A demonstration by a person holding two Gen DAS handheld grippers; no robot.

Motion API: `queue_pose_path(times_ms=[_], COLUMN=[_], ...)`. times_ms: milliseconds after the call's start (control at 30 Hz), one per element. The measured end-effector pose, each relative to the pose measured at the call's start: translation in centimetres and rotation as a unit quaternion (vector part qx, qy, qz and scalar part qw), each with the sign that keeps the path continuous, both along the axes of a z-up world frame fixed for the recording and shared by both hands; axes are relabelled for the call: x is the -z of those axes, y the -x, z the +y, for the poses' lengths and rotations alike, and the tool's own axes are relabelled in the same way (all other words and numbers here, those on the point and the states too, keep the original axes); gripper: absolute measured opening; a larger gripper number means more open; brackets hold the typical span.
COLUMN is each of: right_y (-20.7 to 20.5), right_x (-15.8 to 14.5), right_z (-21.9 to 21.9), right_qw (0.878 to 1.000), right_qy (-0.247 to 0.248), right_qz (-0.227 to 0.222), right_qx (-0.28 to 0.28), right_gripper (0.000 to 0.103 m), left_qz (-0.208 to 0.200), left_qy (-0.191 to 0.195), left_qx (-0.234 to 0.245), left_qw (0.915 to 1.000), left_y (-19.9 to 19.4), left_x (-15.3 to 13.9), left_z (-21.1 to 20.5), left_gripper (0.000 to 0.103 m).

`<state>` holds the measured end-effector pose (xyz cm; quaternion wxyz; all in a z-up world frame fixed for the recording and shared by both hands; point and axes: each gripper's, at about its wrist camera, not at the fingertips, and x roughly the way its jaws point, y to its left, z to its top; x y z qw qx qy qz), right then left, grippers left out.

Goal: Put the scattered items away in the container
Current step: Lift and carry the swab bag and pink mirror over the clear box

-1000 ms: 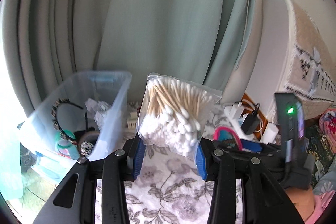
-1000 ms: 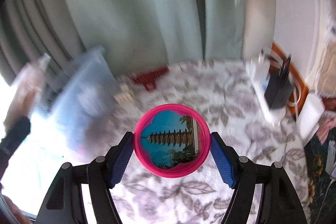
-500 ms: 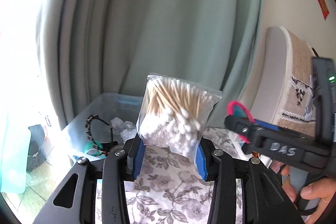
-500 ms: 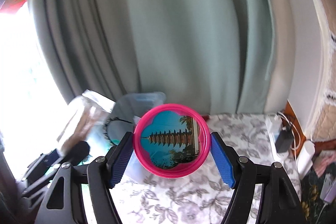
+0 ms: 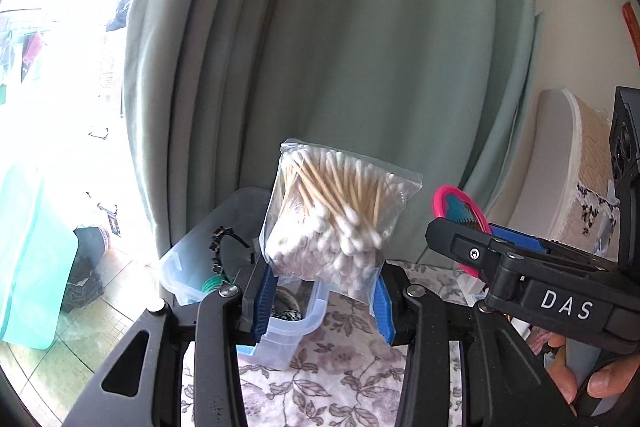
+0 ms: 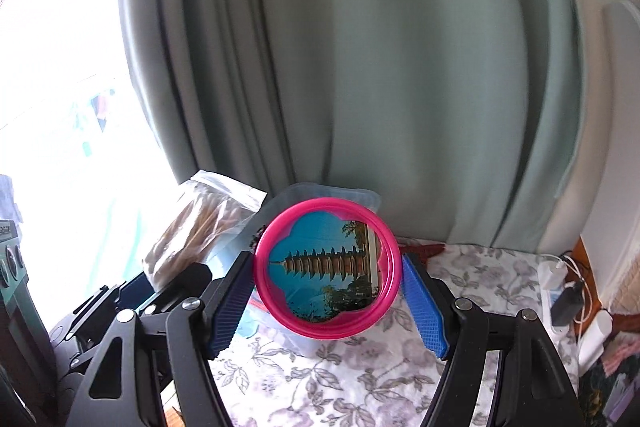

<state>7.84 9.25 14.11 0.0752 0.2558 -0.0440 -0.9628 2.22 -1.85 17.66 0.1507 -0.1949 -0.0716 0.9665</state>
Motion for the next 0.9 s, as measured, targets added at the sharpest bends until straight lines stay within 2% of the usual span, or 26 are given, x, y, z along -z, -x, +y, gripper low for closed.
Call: queue_pose_path(times_ms=[267,667,900], right_y=[2.4,8.4,9.7], right_x=[0.9,6.0,8.6], right_z=[-3.1,-4.3,-4.5], right_qw=[0.999,0.997,0.994], right_qy=[-0.015,-0.029,-0.033], right_qz=[-0.012,-0.065,-0.090], right_qx=[-0.025,-0.042,-0.045], right_gripper=[0.075,0.075,0.075], left_qz=[-0.016,-0.070,-0.097], left_qy=[-0.020,-0.036,-0.033], left_qx=[-0.034,-0.052,-0.066], left_qw=[0.9991,0.9956,0.9926], left_y=[1.8,6.2,9.0], left_x=[1.5,6.2,8.9], left_z=[-3.3,-5.3,-6.1], left_gripper=[0.043,0.043,0.043])
